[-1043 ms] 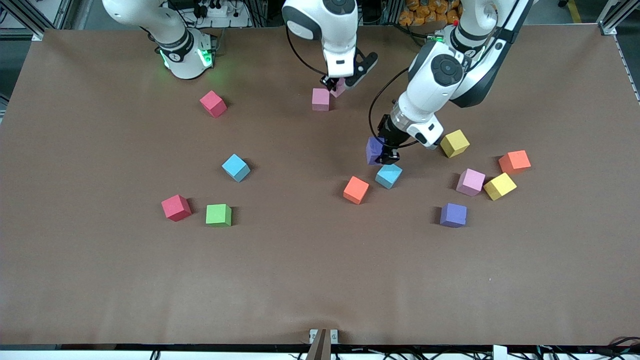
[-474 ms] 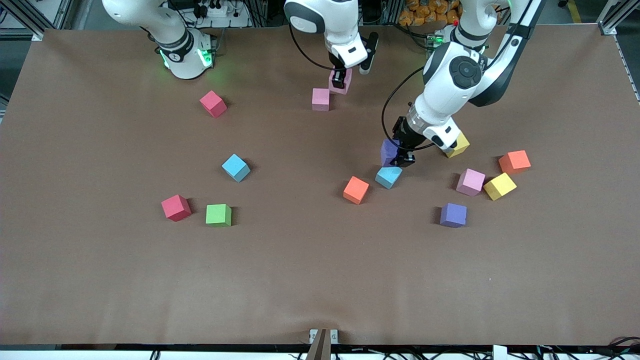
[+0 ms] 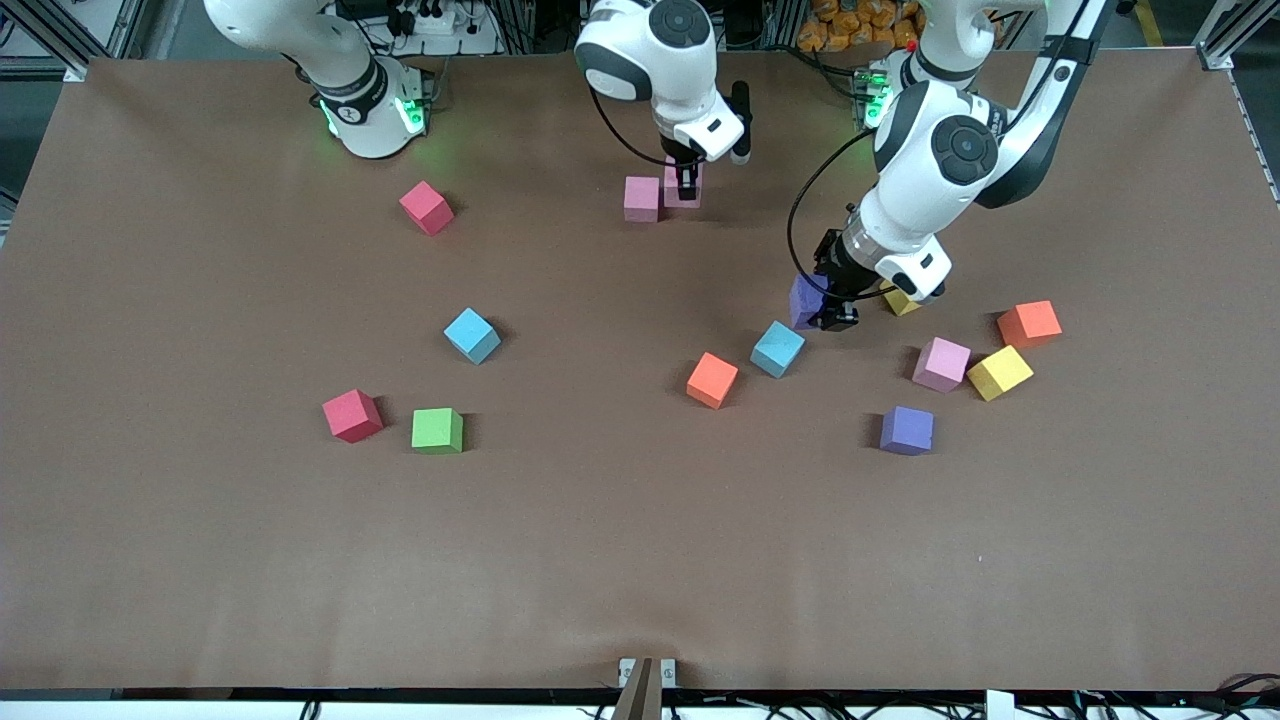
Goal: Form number 2 with 11 blocks
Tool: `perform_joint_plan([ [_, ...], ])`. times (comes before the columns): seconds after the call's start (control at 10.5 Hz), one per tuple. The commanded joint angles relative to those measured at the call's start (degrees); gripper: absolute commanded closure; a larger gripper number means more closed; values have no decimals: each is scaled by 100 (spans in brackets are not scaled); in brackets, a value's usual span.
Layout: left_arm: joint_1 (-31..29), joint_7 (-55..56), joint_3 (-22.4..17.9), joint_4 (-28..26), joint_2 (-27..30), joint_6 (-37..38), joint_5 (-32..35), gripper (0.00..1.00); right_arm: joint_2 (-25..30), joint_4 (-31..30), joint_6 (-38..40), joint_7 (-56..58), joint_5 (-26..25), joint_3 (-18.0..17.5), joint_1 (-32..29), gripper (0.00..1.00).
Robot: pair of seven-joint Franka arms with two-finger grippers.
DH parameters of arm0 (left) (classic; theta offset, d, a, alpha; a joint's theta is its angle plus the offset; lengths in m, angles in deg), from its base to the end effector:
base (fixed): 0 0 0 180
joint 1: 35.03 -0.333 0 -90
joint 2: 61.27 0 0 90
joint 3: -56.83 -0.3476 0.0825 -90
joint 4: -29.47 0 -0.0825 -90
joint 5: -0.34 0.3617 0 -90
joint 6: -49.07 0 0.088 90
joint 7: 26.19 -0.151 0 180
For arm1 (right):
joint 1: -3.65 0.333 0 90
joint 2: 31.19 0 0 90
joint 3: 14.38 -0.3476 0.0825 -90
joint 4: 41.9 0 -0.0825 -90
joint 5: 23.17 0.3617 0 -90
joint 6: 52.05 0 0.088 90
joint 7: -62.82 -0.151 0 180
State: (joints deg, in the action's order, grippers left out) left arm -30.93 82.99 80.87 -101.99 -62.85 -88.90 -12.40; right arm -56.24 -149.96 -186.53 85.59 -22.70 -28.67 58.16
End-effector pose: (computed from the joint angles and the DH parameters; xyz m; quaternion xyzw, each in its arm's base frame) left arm 0.4496 -0.2491 0.3507 0.7028 0.7051 -0.0619 0.0709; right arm 0.2378 0.5883 0.2850 -0.7069 -0.7049 0.0046 0.0579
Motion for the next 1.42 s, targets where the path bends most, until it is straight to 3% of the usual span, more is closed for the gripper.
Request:
perform_joint_plan([
  [0.0, -207, -29, 101, -30, 176, 548, -61, 70, -324, 145, -70, 263, -4, 31, 51, 100],
  [0.09, -242, -55, 101, 6, 176, 839, -61, 70, -403, 137, -79, 254, -4, 66, 129, 100],
  [0.95, -278, -90, 110, 155, 0, 719, -44, 70, -562, 5, -272, 201, 111, 111, 183, 100],
  [1.33, -278, -107, 119, 199, -17, 710, -44, 68, -667, -417, -1037, 193, 111, 155, 192, 100],
])
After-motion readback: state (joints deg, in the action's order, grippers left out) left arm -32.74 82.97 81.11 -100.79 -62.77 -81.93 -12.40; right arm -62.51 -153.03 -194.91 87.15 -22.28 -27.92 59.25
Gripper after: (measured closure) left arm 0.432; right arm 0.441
